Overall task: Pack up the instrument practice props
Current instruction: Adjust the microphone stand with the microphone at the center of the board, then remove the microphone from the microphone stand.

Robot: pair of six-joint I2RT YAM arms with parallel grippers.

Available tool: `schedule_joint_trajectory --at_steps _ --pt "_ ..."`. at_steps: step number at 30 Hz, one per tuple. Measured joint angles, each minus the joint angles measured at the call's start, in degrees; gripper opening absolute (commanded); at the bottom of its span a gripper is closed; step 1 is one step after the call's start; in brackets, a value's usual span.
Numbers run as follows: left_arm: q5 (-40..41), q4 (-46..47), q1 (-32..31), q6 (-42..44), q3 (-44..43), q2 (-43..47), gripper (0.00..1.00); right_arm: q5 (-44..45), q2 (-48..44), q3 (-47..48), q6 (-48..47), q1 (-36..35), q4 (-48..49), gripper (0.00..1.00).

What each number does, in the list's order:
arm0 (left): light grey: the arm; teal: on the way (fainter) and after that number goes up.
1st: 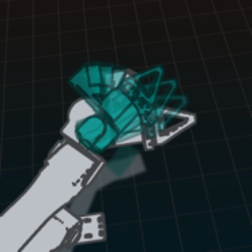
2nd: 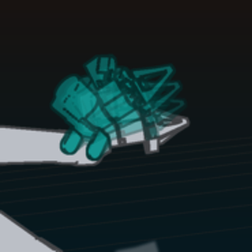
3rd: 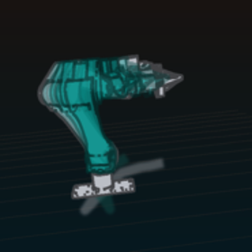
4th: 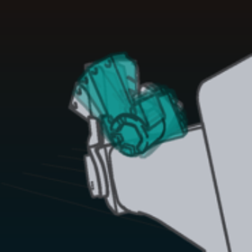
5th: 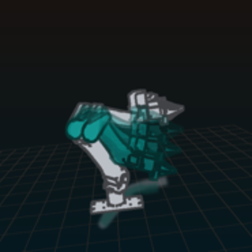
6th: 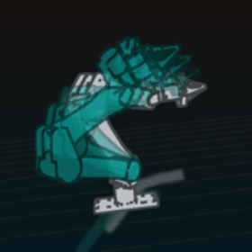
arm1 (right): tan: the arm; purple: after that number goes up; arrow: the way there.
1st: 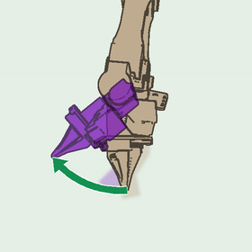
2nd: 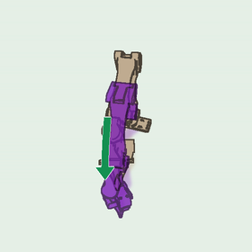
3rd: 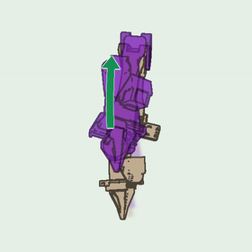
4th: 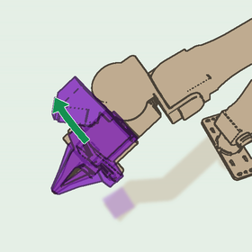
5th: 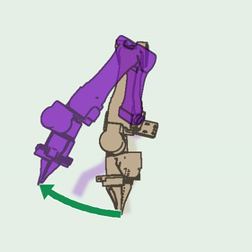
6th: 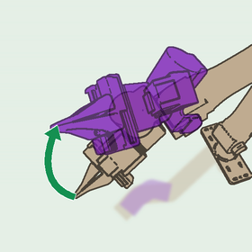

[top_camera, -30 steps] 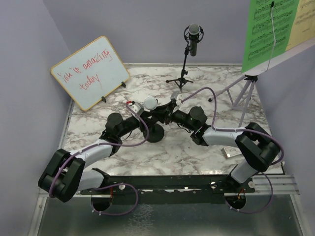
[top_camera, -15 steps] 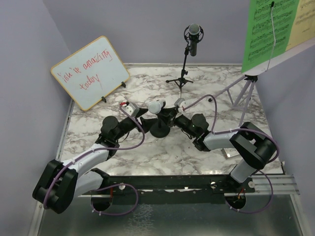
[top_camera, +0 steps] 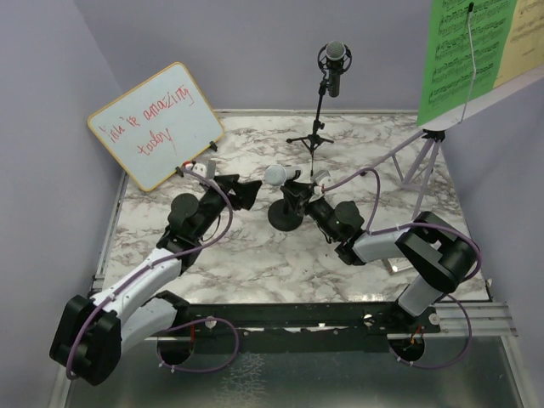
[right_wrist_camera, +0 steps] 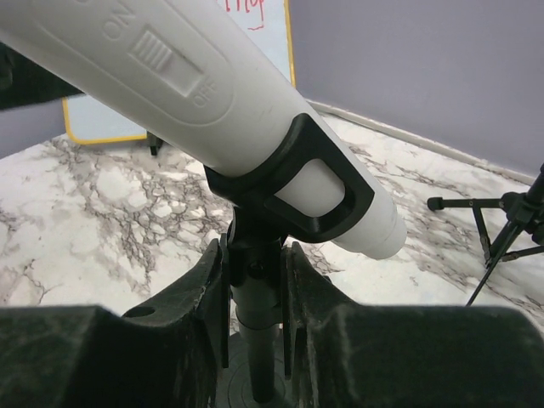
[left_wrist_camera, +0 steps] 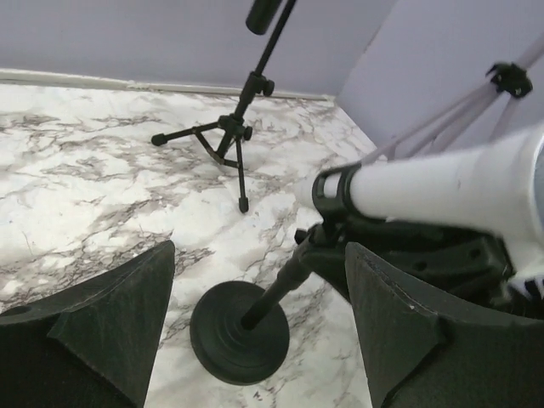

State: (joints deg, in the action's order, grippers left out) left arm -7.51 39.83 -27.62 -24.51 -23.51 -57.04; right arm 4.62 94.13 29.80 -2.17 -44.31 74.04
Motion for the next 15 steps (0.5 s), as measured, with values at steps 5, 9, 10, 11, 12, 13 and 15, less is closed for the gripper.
schedule_joint_trajectory --at_steps 5,9,10,11,12,13,15 --pt "5.6 -19.4 0.0 -2.4 -15.3 0.5 0.82 0.2 0.0 0.0 -0.5 0.0 0.0 0.00" --pt "8.1 -34.7 0.0 -1.9 -32.7 -2.3 0.81 0.2 0.0 0.0 -0.7 0.0 0.0 0.01" --pt "8.2 -38.8 0.0 -1.3 -37.8 -4.0 0.80 0.2 0.0 0.0 -0.8 0.0 0.0 0.00" --pt "8.2 -41.9 0.0 -0.8 -41.9 -5.5 0.80 0.2 0.0 0.0 -0.9 0.0 0.0 0.00" --pt "8.0 -44.3 0.0 -0.3 -44.9 -6.7 0.80 0.2 0.0 0.0 -1.0 0.0 0.0 0.00" --pt "7.6 -46.7 0.0 0.3 -47.8 -8.0 0.79 0.2 0.0 0.0 -1.2 0.0 0.0 0.00" --pt "6.2 -51.2 0.0 1.3 -52.2 -10.7 0.78 0.1 0.0 0.0 -1.6 0.0 -0.1 0.01"
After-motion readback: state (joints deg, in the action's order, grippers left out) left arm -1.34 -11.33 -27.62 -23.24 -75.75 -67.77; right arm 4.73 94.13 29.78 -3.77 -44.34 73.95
